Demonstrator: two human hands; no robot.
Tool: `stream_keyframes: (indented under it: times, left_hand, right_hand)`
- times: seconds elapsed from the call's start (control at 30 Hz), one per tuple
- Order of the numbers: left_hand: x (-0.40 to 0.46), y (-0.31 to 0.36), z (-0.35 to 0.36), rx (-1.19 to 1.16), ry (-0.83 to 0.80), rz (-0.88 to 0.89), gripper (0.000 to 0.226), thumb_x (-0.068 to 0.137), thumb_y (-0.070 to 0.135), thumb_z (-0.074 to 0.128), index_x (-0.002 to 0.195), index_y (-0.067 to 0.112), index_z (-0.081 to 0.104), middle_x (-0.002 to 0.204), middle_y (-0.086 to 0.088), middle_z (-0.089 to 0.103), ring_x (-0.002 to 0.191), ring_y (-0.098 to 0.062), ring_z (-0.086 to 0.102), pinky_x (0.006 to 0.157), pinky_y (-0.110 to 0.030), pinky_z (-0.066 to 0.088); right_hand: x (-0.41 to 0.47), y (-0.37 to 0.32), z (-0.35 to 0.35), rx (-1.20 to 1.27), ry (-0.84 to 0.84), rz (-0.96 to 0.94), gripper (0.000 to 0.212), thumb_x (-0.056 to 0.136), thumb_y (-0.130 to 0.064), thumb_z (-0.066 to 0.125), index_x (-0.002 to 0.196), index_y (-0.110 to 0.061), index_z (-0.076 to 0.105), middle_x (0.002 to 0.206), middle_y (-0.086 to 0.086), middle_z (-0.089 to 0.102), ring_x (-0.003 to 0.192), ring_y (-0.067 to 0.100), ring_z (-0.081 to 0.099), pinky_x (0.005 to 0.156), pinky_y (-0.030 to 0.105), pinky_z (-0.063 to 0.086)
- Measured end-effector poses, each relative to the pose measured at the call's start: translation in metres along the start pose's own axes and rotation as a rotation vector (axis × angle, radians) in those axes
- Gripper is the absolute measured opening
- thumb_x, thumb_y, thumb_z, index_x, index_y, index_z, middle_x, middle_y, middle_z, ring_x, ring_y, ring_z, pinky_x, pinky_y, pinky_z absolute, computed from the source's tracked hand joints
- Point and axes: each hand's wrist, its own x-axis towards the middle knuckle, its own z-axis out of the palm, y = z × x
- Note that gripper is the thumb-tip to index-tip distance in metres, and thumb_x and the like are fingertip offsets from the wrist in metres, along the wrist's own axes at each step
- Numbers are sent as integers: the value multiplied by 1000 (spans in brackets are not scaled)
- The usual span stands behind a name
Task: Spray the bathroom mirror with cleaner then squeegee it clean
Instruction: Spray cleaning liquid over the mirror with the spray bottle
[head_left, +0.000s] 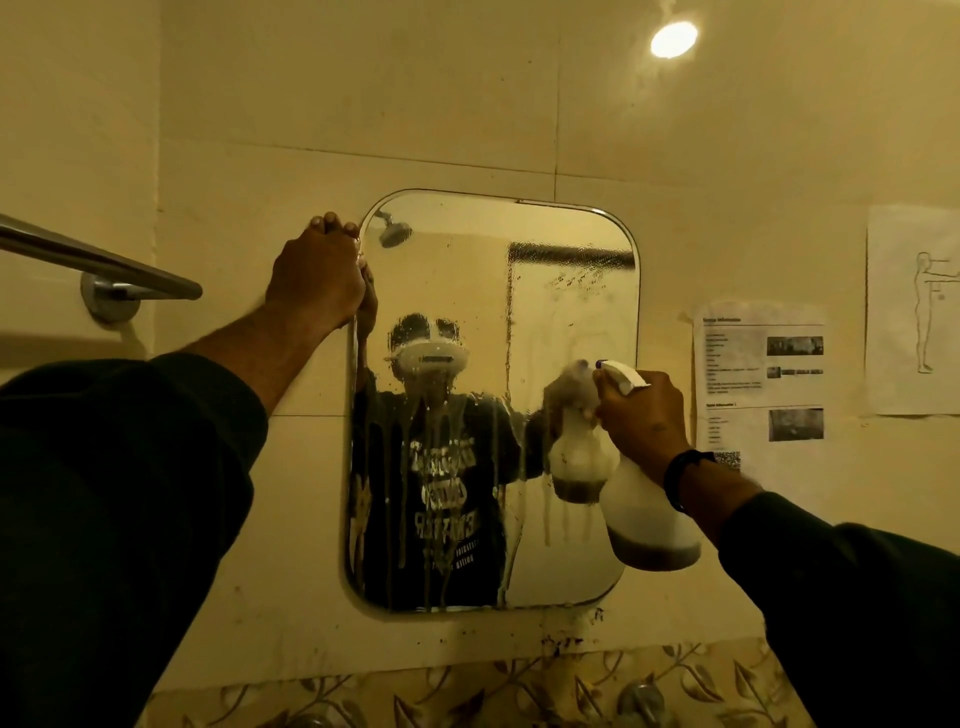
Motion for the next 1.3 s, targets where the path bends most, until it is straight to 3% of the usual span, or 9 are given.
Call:
stream_keyframes:
  times: [0.13,0.27,0.47,0.77,0.87,0.97,1.07,1.17,1.3]
  left_hand:
    - [0,0,0,-1,-1,-1,28,103,19,44,112,2,64,103,-20,64,94,-34,64,79,-40,52]
    - [0,1,-2,-18,-2,-10,28,103,21,45,111,3,65,103,-20,64,94,-34,63,77,-39,50]
    - [0,1,-1,-14,-1,-5,28,103,20,45,114,3,64,105,-20,65,96,-34,64,81,-40,52]
    - [0,0,-1,5,-16,-4,28,103,20,43,118,4,61,118,-22,59,106,-37,60,85,-43,50]
    - [1,-1,-1,5,-28,-9,30,103,20,43,121,4,60,120,-22,58,108,-37,59,88,-43,50]
    - [1,0,-2,11,-29,-5,30,103,21,44,119,3,61,116,-22,61,105,-36,60,86,-41,50]
    - [0,1,-2,-8,-30,-15,29,103,22,45,117,3,62,113,-21,62,103,-34,61,85,-40,50]
    - [0,1,-1,-16,-35,-24,30,104,22,43,120,3,60,118,-21,60,106,-34,61,88,-40,50]
    - [0,2,0,-18,-43,-42,32,104,21,43,125,3,57,124,-21,57,109,-34,59,90,-40,50]
  right_hand:
    - [-6,0,8,2,-41,-66,32,93,-39,60,90,-8,69,73,2,63,65,16,59,52,20,41]
    - [-13,-4,15,48,-96,-112,29,94,-39,59,92,-12,70,77,5,67,73,23,63,64,33,52]
    - [-23,-20,26,49,-171,-202,27,94,-35,61,78,-15,70,65,4,67,64,26,65,58,38,53]
    - [-38,-34,45,143,-254,-221,28,93,-35,61,96,-9,73,79,9,71,76,28,68,75,46,58]
    - [-43,-42,54,101,-266,-290,27,95,-34,60,91,-11,74,73,7,70,66,22,65,63,40,55]
    - [-46,-49,63,53,-263,-328,22,93,-35,61,88,-18,74,61,-7,63,48,5,54,46,19,41]
    - [-47,-55,72,46,-301,-297,21,93,-37,61,83,-21,72,67,-3,67,55,11,59,49,28,48]
    - [-54,-62,80,168,-376,-231,29,93,-35,61,106,-12,72,87,7,73,76,25,68,66,40,59]
    - [-66,-70,93,149,-394,-282,31,94,-37,59,102,-9,70,78,2,67,60,12,57,51,19,43]
